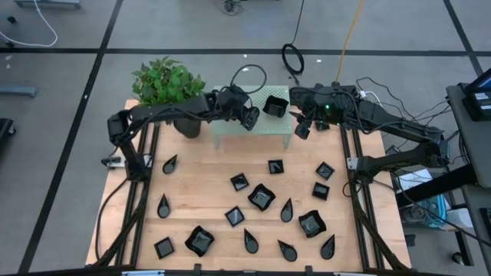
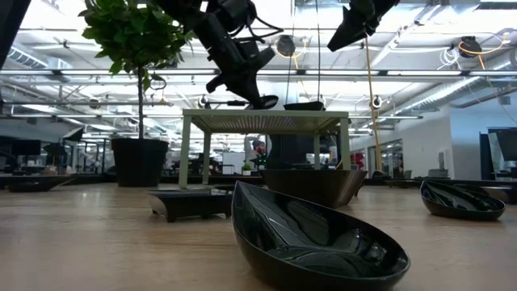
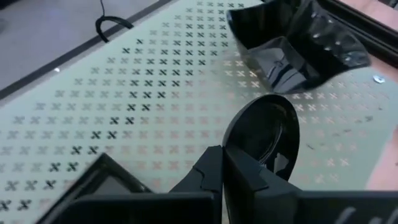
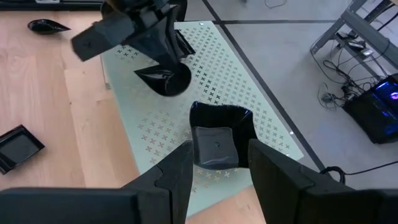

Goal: Pick & Place Mini shaped plates
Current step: Put the drop shaped plate on the shelf

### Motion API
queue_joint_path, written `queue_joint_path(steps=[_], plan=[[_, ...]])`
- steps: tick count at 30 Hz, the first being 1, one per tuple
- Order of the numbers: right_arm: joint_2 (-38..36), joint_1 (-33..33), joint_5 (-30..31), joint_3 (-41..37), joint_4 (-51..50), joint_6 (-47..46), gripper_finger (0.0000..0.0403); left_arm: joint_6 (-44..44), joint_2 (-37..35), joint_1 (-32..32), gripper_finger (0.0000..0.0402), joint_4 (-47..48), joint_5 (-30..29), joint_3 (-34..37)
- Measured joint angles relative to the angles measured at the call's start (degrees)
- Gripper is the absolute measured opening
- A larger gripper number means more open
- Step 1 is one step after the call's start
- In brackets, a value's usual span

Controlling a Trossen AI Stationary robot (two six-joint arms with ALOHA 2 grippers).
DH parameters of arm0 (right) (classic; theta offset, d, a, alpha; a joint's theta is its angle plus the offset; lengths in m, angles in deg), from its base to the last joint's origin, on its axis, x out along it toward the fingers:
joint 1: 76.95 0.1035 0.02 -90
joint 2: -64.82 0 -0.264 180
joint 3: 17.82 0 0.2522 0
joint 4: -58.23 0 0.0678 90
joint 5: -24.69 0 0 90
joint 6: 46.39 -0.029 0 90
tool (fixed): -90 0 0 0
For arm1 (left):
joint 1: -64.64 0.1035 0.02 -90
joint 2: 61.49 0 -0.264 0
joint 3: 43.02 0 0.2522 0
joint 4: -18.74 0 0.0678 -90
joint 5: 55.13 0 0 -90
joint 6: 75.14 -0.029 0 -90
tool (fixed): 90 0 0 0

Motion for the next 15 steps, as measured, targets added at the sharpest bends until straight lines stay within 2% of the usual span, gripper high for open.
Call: queue_joint_path(steps=[7,15], plan=[[0.0,0.0,0.0,0.0,0.0,0.0,0.0141,-0.2,0.6,1.4,0.0027,0.0,0.4,0.0],[0.0,0.0,0.0,0.0,0.0,-0.3,0.0141,-0.7,1.2,1.5,0.003,-0.4,0.5,0.0]])
